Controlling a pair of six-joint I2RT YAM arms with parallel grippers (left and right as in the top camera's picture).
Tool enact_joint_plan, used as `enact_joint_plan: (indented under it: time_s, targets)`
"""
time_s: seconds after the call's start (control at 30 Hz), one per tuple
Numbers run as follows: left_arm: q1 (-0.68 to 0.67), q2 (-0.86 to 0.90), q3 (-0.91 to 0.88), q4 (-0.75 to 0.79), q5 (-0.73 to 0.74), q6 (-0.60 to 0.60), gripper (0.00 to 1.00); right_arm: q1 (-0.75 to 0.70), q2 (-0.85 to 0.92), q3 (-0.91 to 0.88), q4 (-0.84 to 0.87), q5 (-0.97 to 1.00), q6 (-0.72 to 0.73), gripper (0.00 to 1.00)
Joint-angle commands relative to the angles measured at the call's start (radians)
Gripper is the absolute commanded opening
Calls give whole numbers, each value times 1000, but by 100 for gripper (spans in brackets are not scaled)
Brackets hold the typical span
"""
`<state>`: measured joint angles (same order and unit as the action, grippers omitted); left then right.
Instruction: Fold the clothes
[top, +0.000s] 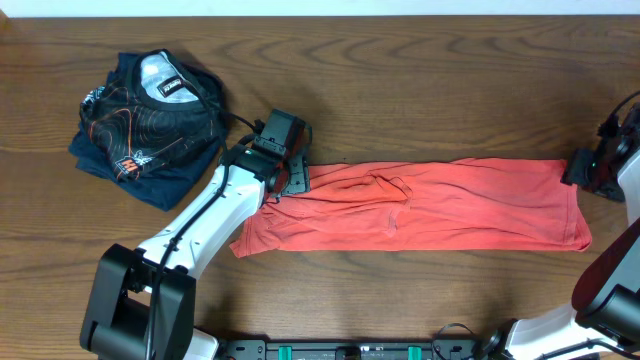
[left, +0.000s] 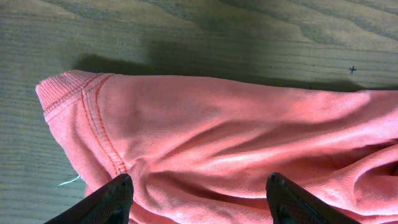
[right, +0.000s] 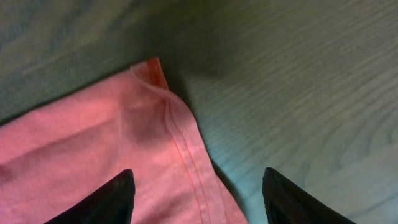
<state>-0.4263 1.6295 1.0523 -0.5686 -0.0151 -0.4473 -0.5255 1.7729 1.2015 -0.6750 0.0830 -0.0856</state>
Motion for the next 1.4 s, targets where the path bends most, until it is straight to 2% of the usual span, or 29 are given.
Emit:
enact_joint_plan:
  time_s: [0.0,0.07,0.2,0.37,0.77,1.0,1.1,1.23,1.37]
  targets:
    - [5,-2,12,-2,-19,0,70,-9,51,12,13,-13,-5,63]
    - [5,-2,12,-2,-19,-3,70,-10,87,12,13,-13,-5,63]
    - [5,-2,12,-7,-19,-3,70,-10,144,12,16,-48,-5,56]
    - [5,-2,12,-10,-19,-3,70,-10,150,17,29,-61,-5,35]
    - [5,-2,12,-10,-19,-3,70,-11,146,85,-17,-57,-5,35]
    - [5,-2,12,-10,-20,-3,70,-11,146,98,-27,-58,-5,19]
    - [5,-2,12,-10,-20,-3,70,-11,146,98,-31,-58,-5,16]
    - [5,-2,12,-10,-20,-3,70,-11,146,98,-45,-58,-5,1]
    - [5,-2,12,-10,-19,-3,70,-11,146,98,-66,-58,22,1]
